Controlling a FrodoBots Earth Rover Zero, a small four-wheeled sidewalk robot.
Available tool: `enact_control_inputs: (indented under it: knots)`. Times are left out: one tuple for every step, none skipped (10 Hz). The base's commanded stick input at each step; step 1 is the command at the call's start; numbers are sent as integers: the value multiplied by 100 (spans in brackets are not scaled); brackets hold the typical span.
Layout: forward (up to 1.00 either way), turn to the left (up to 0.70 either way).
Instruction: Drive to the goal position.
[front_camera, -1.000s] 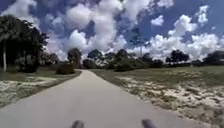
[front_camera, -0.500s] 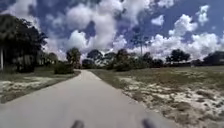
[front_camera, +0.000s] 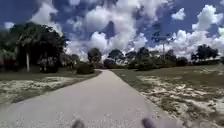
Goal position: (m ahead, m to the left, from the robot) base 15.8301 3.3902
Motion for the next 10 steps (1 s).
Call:
enact_control_inputs:
  knots:
    - [85,0]
    - [85,0]
    - [85,0]
    - [85,0]
    - [85,0]
    - [85,0]
    - [85,0]
    - [85,0]
    - [85,0]
    - [85,0]
